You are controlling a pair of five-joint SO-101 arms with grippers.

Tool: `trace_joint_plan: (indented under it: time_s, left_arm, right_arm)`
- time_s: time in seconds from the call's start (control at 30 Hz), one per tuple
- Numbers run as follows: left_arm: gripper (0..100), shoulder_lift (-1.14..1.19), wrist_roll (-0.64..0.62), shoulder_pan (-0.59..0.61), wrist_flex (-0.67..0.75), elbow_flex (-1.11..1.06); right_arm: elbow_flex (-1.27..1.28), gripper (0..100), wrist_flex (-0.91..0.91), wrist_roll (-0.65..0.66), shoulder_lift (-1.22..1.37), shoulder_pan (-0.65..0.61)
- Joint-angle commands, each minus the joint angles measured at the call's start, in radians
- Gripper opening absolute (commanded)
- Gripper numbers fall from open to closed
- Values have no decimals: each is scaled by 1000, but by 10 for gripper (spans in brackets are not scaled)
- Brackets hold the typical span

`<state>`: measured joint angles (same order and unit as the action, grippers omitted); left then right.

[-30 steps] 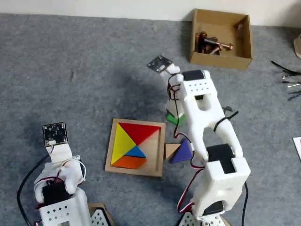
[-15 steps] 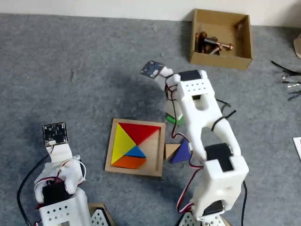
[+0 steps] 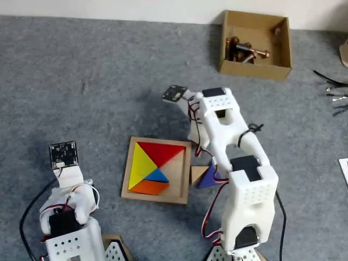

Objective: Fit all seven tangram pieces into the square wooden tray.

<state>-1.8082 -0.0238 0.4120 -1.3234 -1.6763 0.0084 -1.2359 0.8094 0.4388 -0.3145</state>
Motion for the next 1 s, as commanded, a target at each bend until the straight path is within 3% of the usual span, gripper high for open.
trace_joint_plan:
  time_s: [0.0,0.27,0.57,0.97]
  left_arm:
    - [5,-5,-11,13,-3,-19]
    - [5,-5,-11,13,-3,-19]
    - [5,-5,-11,13,-3,-19]
    - [5,-5,-11,13,-3,-19]
  right_arm:
    - [-19,271,30,9,-5,-18]
    - [-13,205,28,2,-1,-15]
    - [-13,200,30,-35,-1,-12]
    - [-12,83,30,-69,-1,-12]
